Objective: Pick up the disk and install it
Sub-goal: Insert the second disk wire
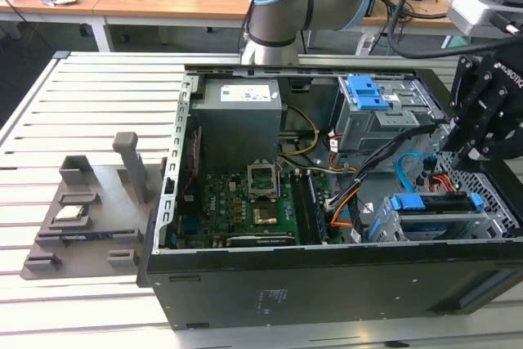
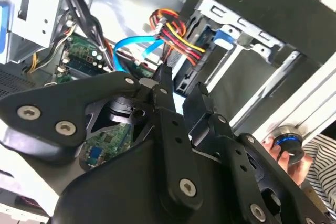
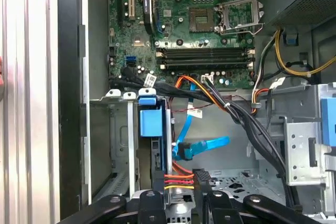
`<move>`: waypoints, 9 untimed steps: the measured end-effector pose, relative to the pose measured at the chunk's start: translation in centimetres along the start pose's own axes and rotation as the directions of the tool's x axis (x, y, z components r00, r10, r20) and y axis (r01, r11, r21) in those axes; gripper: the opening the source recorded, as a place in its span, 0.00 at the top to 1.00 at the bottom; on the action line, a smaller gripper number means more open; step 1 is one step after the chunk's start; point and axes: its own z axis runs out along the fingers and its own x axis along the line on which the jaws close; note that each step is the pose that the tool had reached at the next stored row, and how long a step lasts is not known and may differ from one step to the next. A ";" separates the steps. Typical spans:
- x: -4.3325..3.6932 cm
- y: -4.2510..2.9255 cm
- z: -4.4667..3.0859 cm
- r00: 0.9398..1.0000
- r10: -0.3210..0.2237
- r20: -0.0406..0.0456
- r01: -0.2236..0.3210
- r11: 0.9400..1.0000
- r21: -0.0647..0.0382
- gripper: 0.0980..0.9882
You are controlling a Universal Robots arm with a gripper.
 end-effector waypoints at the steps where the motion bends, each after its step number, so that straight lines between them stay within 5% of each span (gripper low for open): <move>1: -0.17 0.21 0.07 1.000 0.000 0.000 0.000 1.000 0.000 0.70; 9: -0.34 2.12 0.89 1.000 -0.018 -0.001 0.018 1.000 0.000 0.70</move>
